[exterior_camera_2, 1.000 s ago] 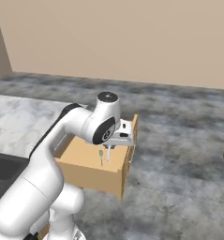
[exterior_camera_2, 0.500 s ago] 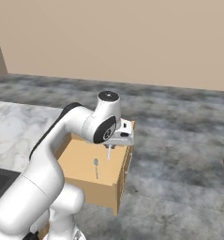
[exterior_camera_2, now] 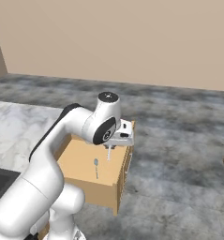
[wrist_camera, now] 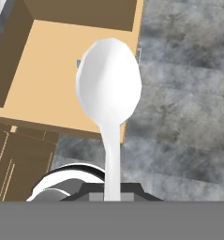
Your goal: Organize the utensils by type. Pick up the wooden spoons from the counter and place them in the open cabinet. Then pick up the metallic utensils from the counter and place them in the open drawer.
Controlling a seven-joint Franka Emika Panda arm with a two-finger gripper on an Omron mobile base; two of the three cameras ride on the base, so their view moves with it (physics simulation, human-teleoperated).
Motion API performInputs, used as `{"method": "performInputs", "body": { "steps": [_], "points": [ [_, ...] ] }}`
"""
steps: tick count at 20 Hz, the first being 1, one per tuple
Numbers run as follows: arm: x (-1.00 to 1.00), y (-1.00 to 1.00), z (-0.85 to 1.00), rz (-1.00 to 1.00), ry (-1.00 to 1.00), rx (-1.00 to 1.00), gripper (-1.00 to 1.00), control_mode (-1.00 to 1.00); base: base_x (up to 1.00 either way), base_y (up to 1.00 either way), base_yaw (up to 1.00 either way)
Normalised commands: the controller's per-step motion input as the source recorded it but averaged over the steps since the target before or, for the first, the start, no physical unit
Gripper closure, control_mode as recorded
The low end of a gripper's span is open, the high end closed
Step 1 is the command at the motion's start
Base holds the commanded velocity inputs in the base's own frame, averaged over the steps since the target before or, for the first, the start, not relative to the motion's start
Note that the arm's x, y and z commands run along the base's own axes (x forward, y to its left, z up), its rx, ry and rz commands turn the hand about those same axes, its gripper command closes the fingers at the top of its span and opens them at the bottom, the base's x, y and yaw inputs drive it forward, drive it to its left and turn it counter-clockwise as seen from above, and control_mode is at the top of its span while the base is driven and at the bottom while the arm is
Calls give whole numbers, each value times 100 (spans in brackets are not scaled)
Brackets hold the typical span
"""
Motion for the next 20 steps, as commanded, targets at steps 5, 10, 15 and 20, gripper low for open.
{"method": "performInputs", "body": {
  "steps": [5, 10, 15, 20],
  "points": [
    [0, 0, 0, 0, 0, 0, 100, 100, 0, 0, 0],
    [13, 9, -2, 0, 4, -4, 100, -100, 6, 3, 0],
    [50, 24, -1, 1, 7, -5, 100, -100, 0, 0, 0],
    [58, 40, -14, 1, 14, -2, 100, -100, 0, 0, 0]
  ]
}}
